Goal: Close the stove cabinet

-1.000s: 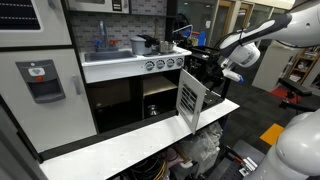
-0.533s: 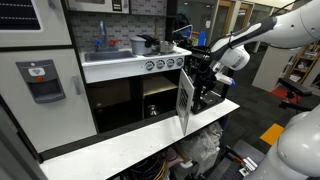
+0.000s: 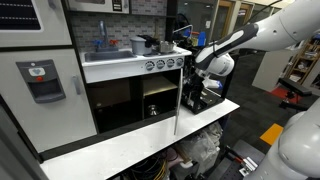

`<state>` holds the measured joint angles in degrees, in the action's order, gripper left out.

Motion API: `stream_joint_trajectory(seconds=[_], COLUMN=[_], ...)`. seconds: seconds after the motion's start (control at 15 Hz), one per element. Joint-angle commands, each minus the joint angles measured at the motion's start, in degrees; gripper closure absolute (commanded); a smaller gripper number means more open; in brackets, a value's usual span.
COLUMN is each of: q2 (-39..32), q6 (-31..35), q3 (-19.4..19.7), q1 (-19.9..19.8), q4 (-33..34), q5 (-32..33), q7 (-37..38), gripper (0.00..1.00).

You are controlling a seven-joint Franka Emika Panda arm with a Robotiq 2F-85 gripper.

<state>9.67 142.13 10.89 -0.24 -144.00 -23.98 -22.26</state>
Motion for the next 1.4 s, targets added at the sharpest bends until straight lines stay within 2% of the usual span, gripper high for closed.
stream_joint_trajectory(seconds=[0.0, 0.4, 0.73, 0.93, 1.33], q2=[-3.0, -5.97, -8.86, -10.36, -11.19], q6=[6.97, 25.19, 36.74, 39.23, 38.12], q3=[-3.49, -7.18, -7.63, -6.32, -4.49], q1=[0.28, 0.27, -1.77, -3.5, -4.74], q4=[-0.06, -3.12, -5.1, -3.78, 0.76], q5=[4.37, 13.7, 29.06, 39.98, 55.52], q7=[1.57, 7.46, 18.26, 25.1, 35.6], gripper=[0.0, 0.0, 0.0, 0.0, 0.0])
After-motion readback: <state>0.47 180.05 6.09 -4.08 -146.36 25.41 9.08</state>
